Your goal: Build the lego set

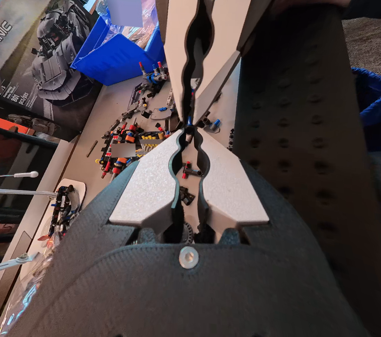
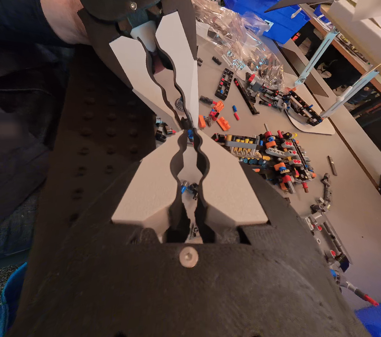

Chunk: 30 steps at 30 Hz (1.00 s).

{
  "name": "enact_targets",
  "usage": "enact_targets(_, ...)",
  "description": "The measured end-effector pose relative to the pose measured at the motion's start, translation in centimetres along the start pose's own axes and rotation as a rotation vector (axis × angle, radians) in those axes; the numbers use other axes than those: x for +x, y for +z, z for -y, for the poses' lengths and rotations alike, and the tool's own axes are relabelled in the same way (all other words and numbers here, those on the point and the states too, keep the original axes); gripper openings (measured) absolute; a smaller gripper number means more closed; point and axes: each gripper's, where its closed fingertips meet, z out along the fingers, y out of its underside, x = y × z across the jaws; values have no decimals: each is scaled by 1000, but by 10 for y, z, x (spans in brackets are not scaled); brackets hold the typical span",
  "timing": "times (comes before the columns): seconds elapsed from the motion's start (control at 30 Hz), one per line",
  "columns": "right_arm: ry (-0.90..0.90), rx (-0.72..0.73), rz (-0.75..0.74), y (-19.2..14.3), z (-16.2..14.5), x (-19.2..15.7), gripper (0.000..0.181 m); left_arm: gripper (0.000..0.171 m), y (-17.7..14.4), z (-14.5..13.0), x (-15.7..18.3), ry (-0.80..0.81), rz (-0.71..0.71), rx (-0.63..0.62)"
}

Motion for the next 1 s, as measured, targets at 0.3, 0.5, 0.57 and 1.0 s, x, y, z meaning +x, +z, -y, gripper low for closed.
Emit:
enact_targets(0.3, 1, -2, 46, -3, 3, -8, 1, 7, 2, 4, 7, -3, -26, 16)
enact_targets(0.5, -8, -19, 64, -3, 2, -12, 1, 6, -1, 2, 10, 19, -36, -8)
enact_targets(0.57, -6, -12, 67, -4, 3, -13, 1, 5, -3, 3, 10, 1, -43, 2)
enact_targets(1.0, 109, 138, 46, -39, 11, 7, 0, 0, -18, -21, -9, -105, -11, -45)
